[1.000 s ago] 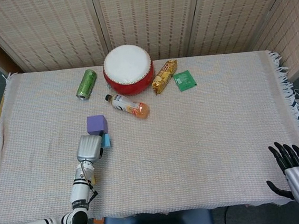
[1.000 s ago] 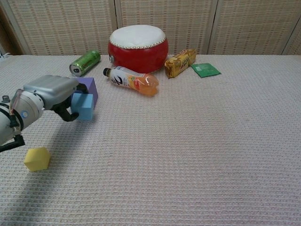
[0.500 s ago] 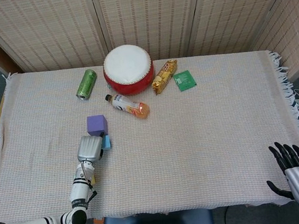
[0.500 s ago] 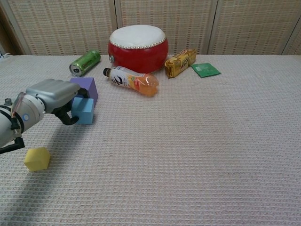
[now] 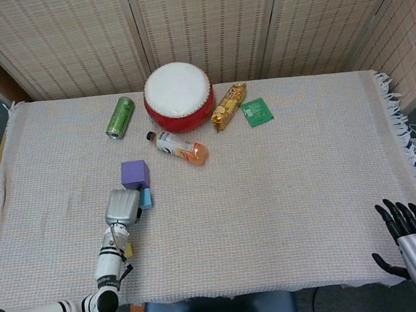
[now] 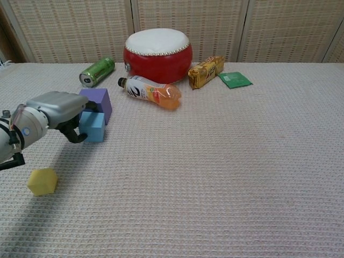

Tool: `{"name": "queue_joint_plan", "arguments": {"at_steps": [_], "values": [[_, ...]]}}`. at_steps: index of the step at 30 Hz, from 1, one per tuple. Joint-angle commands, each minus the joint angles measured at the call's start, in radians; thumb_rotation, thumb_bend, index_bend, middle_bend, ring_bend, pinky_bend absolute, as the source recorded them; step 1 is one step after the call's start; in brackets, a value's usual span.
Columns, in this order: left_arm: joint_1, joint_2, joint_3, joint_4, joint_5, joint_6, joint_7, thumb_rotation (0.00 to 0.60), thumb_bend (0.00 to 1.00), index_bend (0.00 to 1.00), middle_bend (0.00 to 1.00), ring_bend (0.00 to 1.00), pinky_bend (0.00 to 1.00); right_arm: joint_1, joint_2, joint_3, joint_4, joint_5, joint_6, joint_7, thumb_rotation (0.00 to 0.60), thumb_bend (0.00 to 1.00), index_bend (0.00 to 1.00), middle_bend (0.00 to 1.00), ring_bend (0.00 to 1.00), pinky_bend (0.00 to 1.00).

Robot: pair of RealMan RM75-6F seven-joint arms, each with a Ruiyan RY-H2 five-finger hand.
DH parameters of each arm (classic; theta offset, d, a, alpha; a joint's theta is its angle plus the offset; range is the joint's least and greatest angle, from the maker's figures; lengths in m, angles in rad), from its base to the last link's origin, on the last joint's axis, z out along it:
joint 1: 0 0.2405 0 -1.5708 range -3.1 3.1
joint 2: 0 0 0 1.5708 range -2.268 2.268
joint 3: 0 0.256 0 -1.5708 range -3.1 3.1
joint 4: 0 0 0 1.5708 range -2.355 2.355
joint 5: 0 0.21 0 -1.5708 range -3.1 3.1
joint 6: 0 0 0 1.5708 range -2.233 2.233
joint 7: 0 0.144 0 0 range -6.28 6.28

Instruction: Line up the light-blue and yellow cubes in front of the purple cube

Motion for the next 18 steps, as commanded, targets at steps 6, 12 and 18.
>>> {"name": "queue_joint_plan", "arguments": {"at_steps": [6,12,18], "values": [[0.000,0.004,0.009,-0.003,0.018,0.004,-0.022,0.600,0.39,0.19,1.00,1.00,1.00,-0.004,-0.002,-0.002,0.005,-0.014,0.013,0.005,0.465,0.03,0.00,0.00,0.00,0.00],[0.006,0.012,0.020,-0.030,0.043,0.016,-0.037,0.600,0.39,0.18,1.00,1.00,1.00,-0.004,0.000,-0.002,0.003,-0.012,0.010,0.002,0.465,0.03,0.00,0.00,0.00,0.00],[0.031,0.037,0.076,-0.144,0.153,0.075,-0.043,0.600,0.39,0.21,1.00,1.00,1.00,0.000,-0.001,-0.005,0.001,-0.012,-0.003,-0.004,0.465,0.03,0.00,0.00,0.00,0.00]]}}
